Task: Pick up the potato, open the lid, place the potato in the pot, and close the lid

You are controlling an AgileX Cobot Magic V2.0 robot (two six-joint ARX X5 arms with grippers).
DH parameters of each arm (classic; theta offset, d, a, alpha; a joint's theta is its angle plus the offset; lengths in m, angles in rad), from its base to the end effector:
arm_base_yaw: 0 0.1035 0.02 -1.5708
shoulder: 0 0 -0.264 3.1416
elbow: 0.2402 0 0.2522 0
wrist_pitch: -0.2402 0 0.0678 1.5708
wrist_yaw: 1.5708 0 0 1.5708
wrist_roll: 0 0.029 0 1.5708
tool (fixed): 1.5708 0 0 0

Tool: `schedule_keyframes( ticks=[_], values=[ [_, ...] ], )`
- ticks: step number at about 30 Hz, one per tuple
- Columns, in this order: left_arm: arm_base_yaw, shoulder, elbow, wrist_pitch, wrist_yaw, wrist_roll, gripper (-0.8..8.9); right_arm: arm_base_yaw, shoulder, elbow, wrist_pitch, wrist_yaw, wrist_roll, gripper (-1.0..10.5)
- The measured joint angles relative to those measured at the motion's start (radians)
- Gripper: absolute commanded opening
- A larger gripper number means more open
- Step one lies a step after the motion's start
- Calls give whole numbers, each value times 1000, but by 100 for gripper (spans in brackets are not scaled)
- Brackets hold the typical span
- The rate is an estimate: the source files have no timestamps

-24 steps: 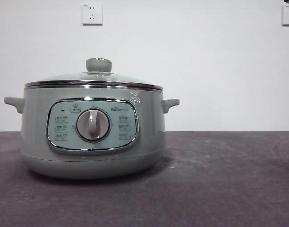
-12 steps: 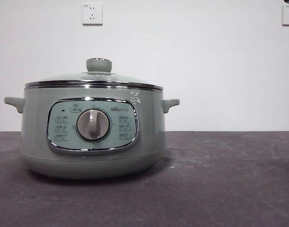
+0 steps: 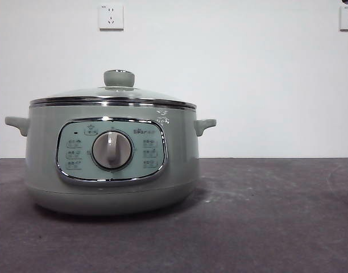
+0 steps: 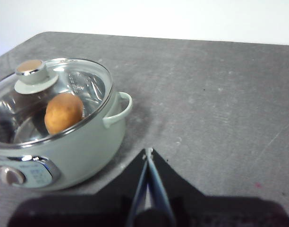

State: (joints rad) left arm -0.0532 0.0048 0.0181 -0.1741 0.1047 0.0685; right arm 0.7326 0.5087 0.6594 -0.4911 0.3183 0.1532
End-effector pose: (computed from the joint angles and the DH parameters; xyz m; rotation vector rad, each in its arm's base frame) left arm 0.0952 -0.0081 0.1525 0.0641 0.1554 -0.1630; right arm 0.0897 0.0685 0.2963 -0.0220 0.3267 0.3859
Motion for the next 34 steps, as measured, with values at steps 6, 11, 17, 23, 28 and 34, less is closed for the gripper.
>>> schedule_keyframes(
  ticks=[6, 11, 17, 23, 28, 34],
  values=[
    [0, 0, 0, 0, 0, 0, -3, -129, -82, -25, -13, -88, -107, 1],
    [0, 0, 0, 0, 0, 0, -4, -335, -173, -139, 98, -326, -172, 1],
    [0, 0, 0, 0, 0, 0, -4, -509, -307, -323, 254, -397, -195, 1],
    [0, 0, 0, 0, 0, 0, -4, -566, -404, -492, 345, -398, -198, 1],
    [0, 0, 0, 0, 0, 0, -4, -573, -442, -564, 353, -398, -199, 1],
    [0, 0, 0, 0, 0, 0, -4, -575, -477, -627, 356, -398, -192, 1]
  ],
)
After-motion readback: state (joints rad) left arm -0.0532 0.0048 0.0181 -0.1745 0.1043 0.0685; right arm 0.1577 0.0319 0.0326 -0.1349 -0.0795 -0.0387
